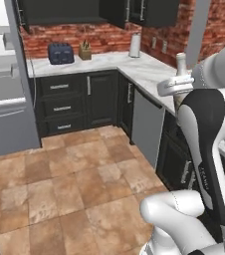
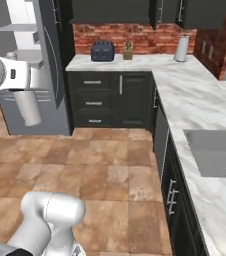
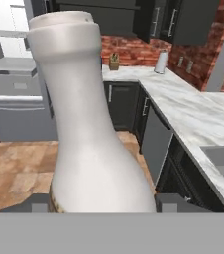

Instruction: There is a bowl on the dining counter. Grab a lemon wedge from the fridge and place it in the bowl. Then get the liquor bottle and glass cup from the cabinet and place them next to the bowl.

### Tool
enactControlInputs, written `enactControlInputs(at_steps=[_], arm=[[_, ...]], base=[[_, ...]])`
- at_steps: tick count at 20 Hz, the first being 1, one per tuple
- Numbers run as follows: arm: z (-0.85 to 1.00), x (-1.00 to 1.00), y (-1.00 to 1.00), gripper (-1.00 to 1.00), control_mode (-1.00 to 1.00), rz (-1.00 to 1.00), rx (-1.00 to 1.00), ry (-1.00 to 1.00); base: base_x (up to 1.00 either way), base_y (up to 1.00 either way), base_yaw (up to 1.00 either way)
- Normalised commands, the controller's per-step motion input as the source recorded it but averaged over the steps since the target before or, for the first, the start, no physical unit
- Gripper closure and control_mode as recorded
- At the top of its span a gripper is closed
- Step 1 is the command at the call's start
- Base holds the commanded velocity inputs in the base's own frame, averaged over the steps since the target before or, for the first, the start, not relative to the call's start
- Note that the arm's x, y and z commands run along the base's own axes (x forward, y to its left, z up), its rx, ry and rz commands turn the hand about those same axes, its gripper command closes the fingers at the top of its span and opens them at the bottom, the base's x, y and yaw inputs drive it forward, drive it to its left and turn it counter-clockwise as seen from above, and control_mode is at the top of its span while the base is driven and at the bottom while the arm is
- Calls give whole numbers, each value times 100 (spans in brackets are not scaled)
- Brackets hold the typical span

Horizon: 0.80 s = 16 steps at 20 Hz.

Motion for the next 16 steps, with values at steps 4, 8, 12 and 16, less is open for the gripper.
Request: enactControlInputs(at_steps=[4, 8, 12, 16], arm=[[0, 0, 0, 100, 100, 0, 0, 0], [0, 0, 0, 100, 100, 0, 0, 0], [0, 0, 0, 100, 100, 0, 0, 0], [0, 0, 0, 100, 100, 0, 0, 0]], base=[[-100, -24, -13], [-100, -23, -10], [-100, -28, -8], [-100, -48, -6]])
